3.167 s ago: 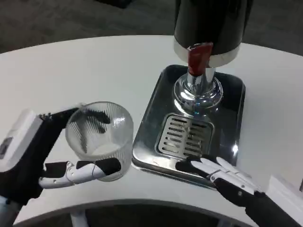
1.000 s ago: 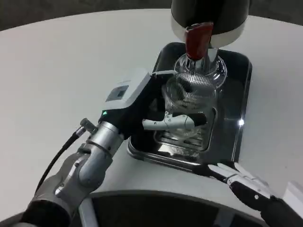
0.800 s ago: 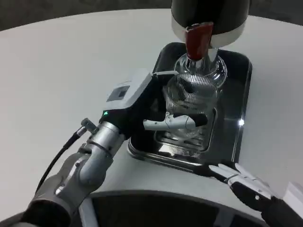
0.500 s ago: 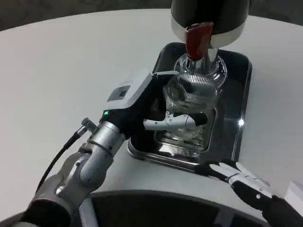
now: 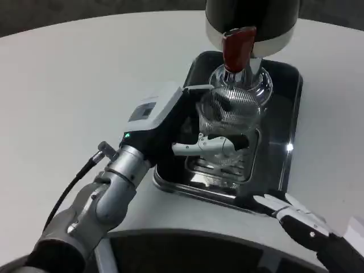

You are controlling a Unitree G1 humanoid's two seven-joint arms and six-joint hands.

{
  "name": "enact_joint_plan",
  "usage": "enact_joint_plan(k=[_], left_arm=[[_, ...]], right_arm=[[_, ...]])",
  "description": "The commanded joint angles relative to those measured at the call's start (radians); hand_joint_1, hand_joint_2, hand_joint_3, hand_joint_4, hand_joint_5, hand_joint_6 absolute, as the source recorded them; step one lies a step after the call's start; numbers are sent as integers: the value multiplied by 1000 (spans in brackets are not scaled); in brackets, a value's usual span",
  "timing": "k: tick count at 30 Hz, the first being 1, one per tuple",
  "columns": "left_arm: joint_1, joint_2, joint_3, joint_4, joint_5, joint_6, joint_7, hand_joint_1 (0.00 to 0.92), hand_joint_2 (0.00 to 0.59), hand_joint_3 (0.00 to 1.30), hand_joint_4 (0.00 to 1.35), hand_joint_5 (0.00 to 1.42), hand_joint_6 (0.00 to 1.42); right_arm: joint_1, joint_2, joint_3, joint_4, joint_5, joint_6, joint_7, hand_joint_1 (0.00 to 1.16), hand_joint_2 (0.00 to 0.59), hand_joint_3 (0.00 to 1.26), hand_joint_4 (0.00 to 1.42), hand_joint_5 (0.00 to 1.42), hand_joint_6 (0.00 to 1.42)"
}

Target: Grasp the cup under the faucet to collect the drink, then remove the cup.

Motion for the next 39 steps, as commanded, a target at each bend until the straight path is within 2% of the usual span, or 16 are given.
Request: enact_joint_plan(k=[1,4,9,11,13,19,27,30,32,39], left_arm=[[5,8,-4,-5,3,2,8,218,116,496,527,704,490],[9,10,-4,-8,2,-1,9,213,113,372,406,611,479],[19,16,-4,-16,-1,-6,10,206,102,247,248,512,443],[22,19,-2,-19,-3,-10,10,202,93,158,142,426,407],[24,21,-1,-23,-6,-12,9,185,85,112,93,362,373],[40,27,5,-46,-13,-16,14,143,57,86,45,257,278],[74,23,18,-91,-2,-2,66,134,51,86,31,203,204],[79,24,22,-98,-1,4,73,100,28,86,12,157,144],[84,25,27,-102,-5,8,73,80,9,70,0,133,108],[103,37,48,-115,-30,17,44,44,0,37,0,91,63]], right_arm=[[14,7,-9,-14,20,-12,-11,501,464,165,93,0,0],[18,11,-12,-14,21,-15,-10,501,464,165,93,0,0],[24,12,-12,-14,24,-19,-10,503,468,171,94,0,0],[26,12,-11,-14,24,-21,-11,504,469,172,94,0,0],[27,13,-11,-14,25,-22,-11,506,470,173,94,0,0],[29,14,-9,-14,27,-27,-11,509,472,174,94,0,0],[27,13,-7,-14,29,-23,-10,512,472,174,94,0,0],[27,13,-8,-14,29,-22,-10,512,472,174,94,0,0],[28,13,-9,-14,29,-22,-10,512,472,174,94,0,0],[29,14,-7,-13,27,-21,-12,513,472,174,94,0,0]])
